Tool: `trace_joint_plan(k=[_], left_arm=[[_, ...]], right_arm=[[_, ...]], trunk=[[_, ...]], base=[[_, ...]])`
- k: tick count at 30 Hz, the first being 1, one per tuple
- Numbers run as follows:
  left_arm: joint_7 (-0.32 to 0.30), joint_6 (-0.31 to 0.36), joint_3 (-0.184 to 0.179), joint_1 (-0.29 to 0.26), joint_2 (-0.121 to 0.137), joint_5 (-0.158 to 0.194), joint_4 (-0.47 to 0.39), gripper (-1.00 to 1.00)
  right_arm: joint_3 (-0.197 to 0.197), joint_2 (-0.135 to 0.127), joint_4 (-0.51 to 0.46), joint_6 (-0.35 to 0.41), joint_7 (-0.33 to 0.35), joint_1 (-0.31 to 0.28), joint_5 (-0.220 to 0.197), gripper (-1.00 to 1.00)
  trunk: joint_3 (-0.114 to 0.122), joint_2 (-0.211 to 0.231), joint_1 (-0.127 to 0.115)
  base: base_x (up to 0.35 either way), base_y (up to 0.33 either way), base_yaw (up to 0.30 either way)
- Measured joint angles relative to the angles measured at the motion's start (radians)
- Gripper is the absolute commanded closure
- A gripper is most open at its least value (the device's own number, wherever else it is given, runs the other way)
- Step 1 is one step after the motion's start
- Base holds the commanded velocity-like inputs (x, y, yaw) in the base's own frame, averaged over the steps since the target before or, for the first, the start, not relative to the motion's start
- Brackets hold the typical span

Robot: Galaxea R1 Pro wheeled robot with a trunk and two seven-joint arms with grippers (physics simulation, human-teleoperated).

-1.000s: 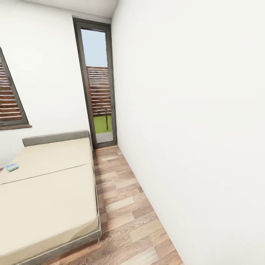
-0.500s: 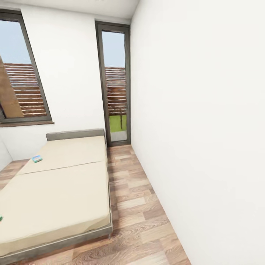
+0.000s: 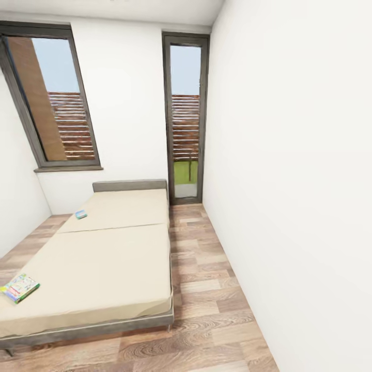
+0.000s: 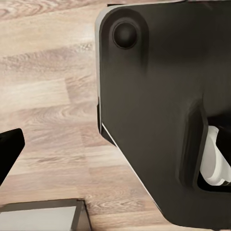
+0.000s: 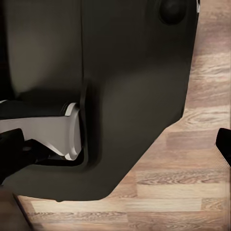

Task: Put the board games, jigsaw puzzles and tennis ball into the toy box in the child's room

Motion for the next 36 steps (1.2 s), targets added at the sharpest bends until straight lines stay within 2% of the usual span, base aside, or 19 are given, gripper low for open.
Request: trace_joint_plan(k=[24,36], left_arm=[[0.000,0.000,0.000,0.000,0.001,-0.001,0.001,-1.00],[0.000,0.000,0.000,0.000,-0.002,-0.001,0.001,-1.00]], right_arm=[[0.000,0.000,0.000,0.000,0.000,0.000,-0.001,-1.00],[-0.001,0.000,0.000,0.000,0.000,0.000,-0.006,-1.00]], trunk=[[-0.028,0.001,0.000],[-0.046,0.001,0.000]], base=[[0.000,0.000,0.172],[0.000,0.000,0.095]])
